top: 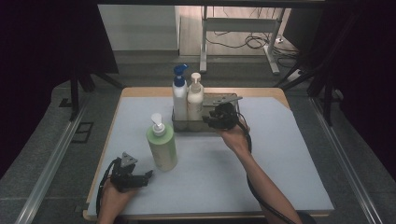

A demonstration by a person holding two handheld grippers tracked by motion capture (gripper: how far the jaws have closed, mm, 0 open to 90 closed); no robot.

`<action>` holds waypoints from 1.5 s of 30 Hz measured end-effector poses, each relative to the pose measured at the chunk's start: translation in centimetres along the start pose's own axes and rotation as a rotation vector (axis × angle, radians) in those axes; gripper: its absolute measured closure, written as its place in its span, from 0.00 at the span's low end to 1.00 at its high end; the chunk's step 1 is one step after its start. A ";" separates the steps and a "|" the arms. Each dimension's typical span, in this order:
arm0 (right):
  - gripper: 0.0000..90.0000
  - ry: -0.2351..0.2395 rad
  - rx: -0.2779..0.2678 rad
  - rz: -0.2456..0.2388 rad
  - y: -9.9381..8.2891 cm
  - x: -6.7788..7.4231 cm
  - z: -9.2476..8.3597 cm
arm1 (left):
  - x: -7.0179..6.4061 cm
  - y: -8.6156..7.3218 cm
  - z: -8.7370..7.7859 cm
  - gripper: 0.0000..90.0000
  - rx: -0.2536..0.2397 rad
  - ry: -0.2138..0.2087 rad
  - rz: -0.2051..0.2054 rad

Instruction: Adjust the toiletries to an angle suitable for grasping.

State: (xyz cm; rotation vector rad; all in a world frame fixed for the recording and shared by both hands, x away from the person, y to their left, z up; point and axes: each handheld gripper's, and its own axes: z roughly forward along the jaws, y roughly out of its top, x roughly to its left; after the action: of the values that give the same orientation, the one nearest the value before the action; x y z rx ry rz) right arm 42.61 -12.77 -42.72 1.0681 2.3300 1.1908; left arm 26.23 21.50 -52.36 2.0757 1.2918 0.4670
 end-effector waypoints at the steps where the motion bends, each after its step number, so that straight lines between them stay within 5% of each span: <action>1: 0.60 0.006 0.002 -0.002 -0.2 0.1 -0.3 | 0.0 0.0 0.0 0.15 0.000 0.000 0.000; 16: 0.37 0.101 -0.009 -0.064 -2.7 2.0 -3.0 | 0.0 0.0 0.0 0.15 0.000 0.000 0.001; 36: 0.02 0.152 0.012 -0.161 -5.3 4.5 -3.5 | 0.0 0.0 0.0 0.15 0.000 0.001 0.001; 45: 0.00 0.186 0.018 -0.200 -6.1 5.9 -3.2 | -0.1 0.0 0.0 0.15 -0.003 0.001 -0.003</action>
State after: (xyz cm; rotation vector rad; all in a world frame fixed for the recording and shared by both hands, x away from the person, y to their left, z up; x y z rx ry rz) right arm 33.98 -12.47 -45.32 0.7352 2.5214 1.2398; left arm 26.22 21.45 -52.38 2.0712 1.2944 0.4687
